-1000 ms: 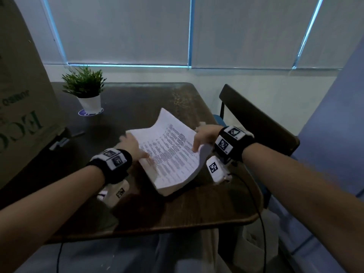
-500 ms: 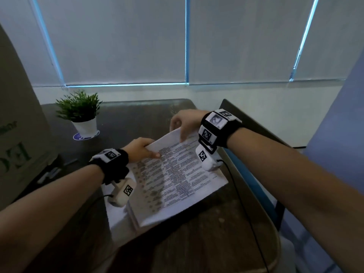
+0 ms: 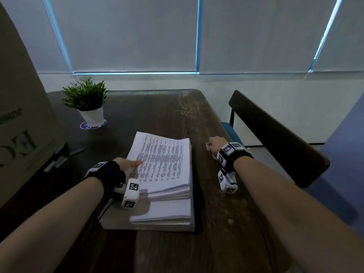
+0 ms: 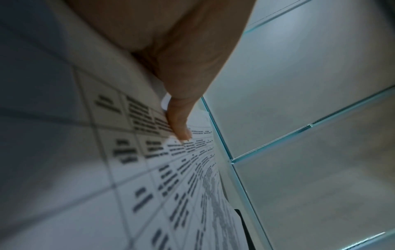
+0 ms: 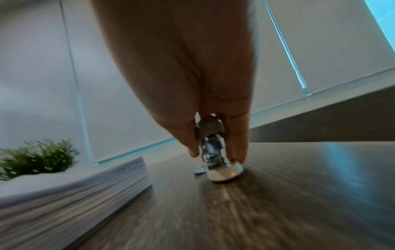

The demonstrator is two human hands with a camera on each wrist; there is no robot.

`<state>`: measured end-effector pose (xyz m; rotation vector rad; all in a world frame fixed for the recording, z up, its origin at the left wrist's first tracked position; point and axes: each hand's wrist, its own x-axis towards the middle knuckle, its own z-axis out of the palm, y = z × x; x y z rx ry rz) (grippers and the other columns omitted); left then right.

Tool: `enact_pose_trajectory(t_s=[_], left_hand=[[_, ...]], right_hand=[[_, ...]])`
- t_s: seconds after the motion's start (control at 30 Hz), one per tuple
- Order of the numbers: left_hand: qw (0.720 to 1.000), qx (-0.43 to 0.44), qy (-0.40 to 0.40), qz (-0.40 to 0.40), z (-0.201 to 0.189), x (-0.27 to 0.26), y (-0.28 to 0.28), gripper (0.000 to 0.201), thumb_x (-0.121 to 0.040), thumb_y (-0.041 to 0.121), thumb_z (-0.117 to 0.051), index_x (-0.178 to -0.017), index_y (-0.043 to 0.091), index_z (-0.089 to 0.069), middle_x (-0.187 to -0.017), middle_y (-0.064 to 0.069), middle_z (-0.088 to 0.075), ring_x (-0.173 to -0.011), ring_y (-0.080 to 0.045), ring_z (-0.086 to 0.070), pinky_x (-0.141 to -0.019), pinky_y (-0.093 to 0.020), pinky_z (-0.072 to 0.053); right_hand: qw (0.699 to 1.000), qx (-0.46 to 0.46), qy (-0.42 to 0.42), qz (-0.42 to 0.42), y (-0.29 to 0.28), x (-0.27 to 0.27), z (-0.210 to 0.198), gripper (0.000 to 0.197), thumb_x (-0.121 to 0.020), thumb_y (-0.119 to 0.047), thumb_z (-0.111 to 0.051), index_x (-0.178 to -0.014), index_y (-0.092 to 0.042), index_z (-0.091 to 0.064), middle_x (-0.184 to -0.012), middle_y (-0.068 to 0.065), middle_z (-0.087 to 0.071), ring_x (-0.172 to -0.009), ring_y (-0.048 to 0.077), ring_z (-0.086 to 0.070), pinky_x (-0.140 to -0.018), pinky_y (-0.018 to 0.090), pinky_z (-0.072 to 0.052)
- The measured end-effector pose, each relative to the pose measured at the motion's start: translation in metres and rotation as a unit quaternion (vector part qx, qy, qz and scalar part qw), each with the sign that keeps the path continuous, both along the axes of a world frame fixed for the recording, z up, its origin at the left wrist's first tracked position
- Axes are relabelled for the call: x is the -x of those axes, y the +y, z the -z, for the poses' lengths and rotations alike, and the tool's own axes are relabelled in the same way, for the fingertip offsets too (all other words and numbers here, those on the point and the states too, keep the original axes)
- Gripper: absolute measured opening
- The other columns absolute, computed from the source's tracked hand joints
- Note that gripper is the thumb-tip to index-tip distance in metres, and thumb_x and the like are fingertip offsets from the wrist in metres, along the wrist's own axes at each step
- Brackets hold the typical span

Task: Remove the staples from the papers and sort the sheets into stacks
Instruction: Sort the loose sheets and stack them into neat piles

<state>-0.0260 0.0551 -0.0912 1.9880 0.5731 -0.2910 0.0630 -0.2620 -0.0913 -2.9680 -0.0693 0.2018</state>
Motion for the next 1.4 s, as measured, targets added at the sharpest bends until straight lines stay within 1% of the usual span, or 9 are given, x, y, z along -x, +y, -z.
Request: enact_pose_trajectory(t_s=[0.07, 0.2, 0.47, 0.6, 0.8, 0.97, 1.07, 1.2, 1.4], left_hand=[[1.000, 0.010, -0.001, -0.005, 0.002, 0.005, -0.005, 0.020, -0.090, 0.016, -0.062, -0.085, -0.002, -0.055, -0.058, -0.009, -0.067, -0.039, -0.018, -0.060, -0.040, -0.030, -0.043], [0.999, 0.026, -0.004, -0.035, 0.013, -0.004, -0.002, 0.035, -0.089, 0.021, -0.064, -0.111, -0.006, -0.057, -0.105, -0.018, -0.064, -0.086, -0.032, -0.063, -0.057, -0.035, -0.045], [0.998, -0.052, -0.041, -0.015, 0.017, 0.012, -0.024, 0.055, -0.087, 0.034, -0.065, -0.121, -0.009, -0.055, -0.123, -0.023, -0.059, -0.113, -0.036, -0.057, -0.094, -0.039, -0.045], [0.999, -0.012, -0.042, 0.009, 0.023, 0.012, -0.029, 0.067, -0.072, 0.040, -0.078, -0.113, -0.009, -0.059, -0.112, -0.017, -0.065, -0.104, -0.036, -0.062, -0.094, -0.042, -0.049], [0.998, -0.017, -0.045, 0.029, 0.007, 0.030, -0.035, 0.048, -0.087, 0.032, -0.066, -0.112, -0.008, -0.059, -0.116, -0.020, -0.064, -0.103, -0.033, -0.061, -0.094, -0.040, -0.047], [0.978, -0.180, -0.047, 0.098, -0.004, 0.044, -0.042, 0.077, -0.082, 0.038, -0.071, -0.138, -0.004, -0.039, -0.136, -0.019, -0.049, -0.121, -0.033, -0.050, -0.097, -0.037, -0.043], [0.932, -0.308, -0.094, 0.167, -0.015, 0.049, -0.049, 0.105, -0.076, 0.045, -0.074, -0.152, 0.018, -0.007, -0.152, -0.018, -0.022, -0.135, -0.036, -0.031, -0.108, -0.043, -0.033], [0.878, -0.341, -0.032, 0.333, -0.025, 0.058, -0.064, 0.073, -0.087, 0.032, -0.066, -0.148, 0.023, -0.027, -0.145, -0.011, -0.038, -0.122, -0.025, -0.048, -0.091, -0.029, -0.043], [0.858, -0.356, 0.011, 0.369, -0.023, 0.062, -0.067, 0.065, -0.083, 0.032, -0.069, -0.141, 0.030, -0.039, -0.150, -0.007, -0.030, -0.132, -0.028, -0.038, -0.107, -0.040, -0.037]], right_hand=[[1.000, 0.003, -0.014, -0.008, -0.009, 0.015, 0.002, 0.032, -0.102, -0.020, -0.041, -0.126, -0.004, -0.057, -0.128, 0.018, -0.058, -0.115, 0.035, -0.057, -0.086, 0.037, -0.045], [1.000, 0.004, -0.019, -0.009, -0.037, 0.045, 0.009, 0.014, -0.099, -0.014, -0.045, -0.107, -0.013, -0.056, -0.128, 0.017, -0.057, -0.115, 0.033, -0.055, -0.090, 0.037, -0.043], [0.997, -0.044, -0.030, -0.063, -0.010, 0.097, 0.011, 0.027, -0.095, -0.016, -0.051, -0.120, -0.011, -0.058, -0.126, 0.010, -0.058, -0.115, 0.031, -0.055, -0.090, 0.032, -0.042], [0.993, -0.059, -0.028, -0.095, 0.010, 0.112, 0.012, 0.030, -0.096, -0.022, -0.048, -0.119, -0.009, -0.061, -0.127, 0.012, -0.057, -0.116, 0.034, -0.055, -0.096, 0.038, -0.046], [0.997, -0.042, 0.026, -0.067, 0.013, 0.130, -0.013, 0.041, -0.104, -0.025, -0.041, -0.140, -0.009, -0.051, -0.146, 0.012, -0.048, -0.130, 0.030, -0.046, -0.103, 0.032, -0.036], [1.000, -0.011, -0.006, -0.028, 0.021, 0.134, -0.038, 0.033, -0.100, -0.018, -0.047, -0.125, -0.001, -0.062, -0.135, 0.016, -0.058, -0.121, 0.031, -0.055, -0.096, 0.034, -0.045], [0.993, -0.078, -0.059, -0.073, 0.042, 0.145, -0.063, 0.040, -0.102, -0.021, -0.044, -0.138, -0.006, -0.054, -0.145, 0.011, -0.051, -0.131, 0.028, -0.048, -0.107, 0.033, -0.038], [0.989, -0.043, 0.064, -0.128, 0.074, 0.149, -0.055, 0.050, -0.103, -0.042, -0.044, -0.142, -0.011, -0.050, -0.150, 0.007, -0.046, -0.134, 0.025, -0.045, -0.111, 0.036, -0.036], [0.988, -0.074, 0.125, -0.054, 0.073, 0.139, -0.029, 0.036, -0.094, -0.048, -0.057, -0.107, -0.015, -0.068, -0.127, 0.004, -0.062, -0.110, 0.026, -0.060, -0.085, 0.035, -0.045]])
